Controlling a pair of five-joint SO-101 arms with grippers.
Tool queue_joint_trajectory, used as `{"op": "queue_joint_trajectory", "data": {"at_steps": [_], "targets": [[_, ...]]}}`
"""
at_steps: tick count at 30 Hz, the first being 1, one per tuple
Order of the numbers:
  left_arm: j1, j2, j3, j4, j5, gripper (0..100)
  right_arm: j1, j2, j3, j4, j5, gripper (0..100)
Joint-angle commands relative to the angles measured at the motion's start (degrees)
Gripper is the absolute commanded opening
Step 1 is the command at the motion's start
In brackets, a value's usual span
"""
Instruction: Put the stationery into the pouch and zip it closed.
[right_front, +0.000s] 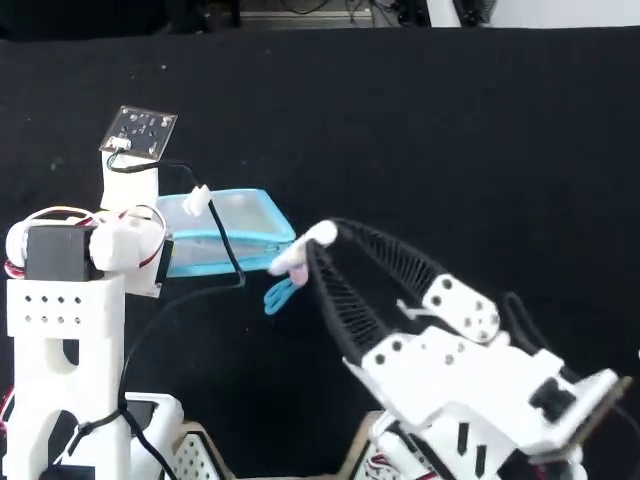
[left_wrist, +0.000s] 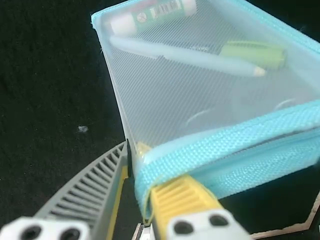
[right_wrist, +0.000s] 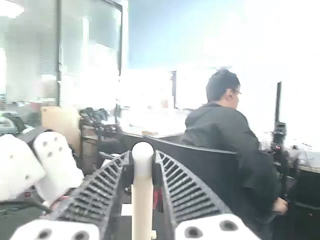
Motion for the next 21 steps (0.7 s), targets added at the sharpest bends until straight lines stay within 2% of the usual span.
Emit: {"op": "queue_joint_trajectory", "data": {"at_steps": [1,9,21], "targets": [[0.7,-0.2,0.1,0.7,0.5,3,-1.1,-0.8,5.3,-5.4,-0.1,1.1],[0.7,-0.2,0.1,0.8,0.5,3,-1.1,-0.9,17.2,-21.5,0.0,1.1],[0.7,-0.2,-0.1,0.7,0.5,3,-1.1,-1.3,26.9,-22.1,0.0,1.1]]}}
